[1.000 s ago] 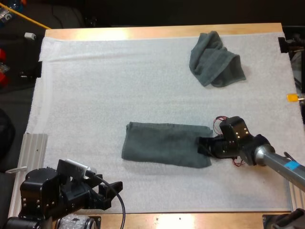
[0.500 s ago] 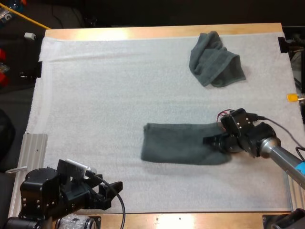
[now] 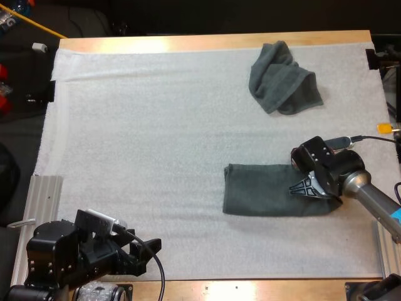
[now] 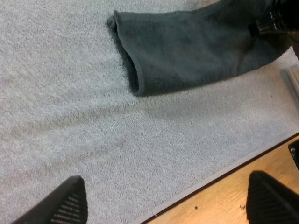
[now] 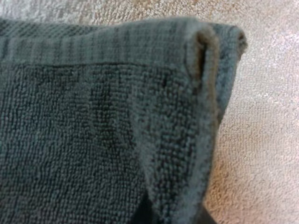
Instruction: Pick towel from pile, fold and stack
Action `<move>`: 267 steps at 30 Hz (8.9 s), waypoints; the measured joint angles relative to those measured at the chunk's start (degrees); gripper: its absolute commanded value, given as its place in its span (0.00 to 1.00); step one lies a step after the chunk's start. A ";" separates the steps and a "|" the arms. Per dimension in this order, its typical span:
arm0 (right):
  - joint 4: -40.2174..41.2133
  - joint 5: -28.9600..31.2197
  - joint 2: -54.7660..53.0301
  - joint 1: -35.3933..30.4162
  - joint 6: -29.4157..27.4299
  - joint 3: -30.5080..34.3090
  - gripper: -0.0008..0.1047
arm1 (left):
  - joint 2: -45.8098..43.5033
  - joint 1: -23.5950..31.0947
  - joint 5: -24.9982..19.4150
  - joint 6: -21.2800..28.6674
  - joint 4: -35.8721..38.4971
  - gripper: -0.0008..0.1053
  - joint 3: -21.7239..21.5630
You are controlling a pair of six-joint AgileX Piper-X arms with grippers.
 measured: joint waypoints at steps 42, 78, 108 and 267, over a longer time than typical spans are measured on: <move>-27.94 -42.47 11.22 8.11 30.27 -1.14 0.01 | 0.00 0.00 0.00 -0.11 -0.54 0.66 0.00; -36.45 -40.99 13.35 20.97 33.26 -1.28 0.59 | 0.00 0.00 0.00 -0.11 -0.54 0.66 0.00; -3.51 -23.75 -33.59 20.97 22.91 -1.28 0.59 | 0.00 0.00 0.00 -0.11 -0.54 0.66 0.00; -1.31 -20.65 -43.72 20.97 26.79 -1.28 0.59 | 72.55 16.00 -40.24 16.95 -22.49 0.64 -13.17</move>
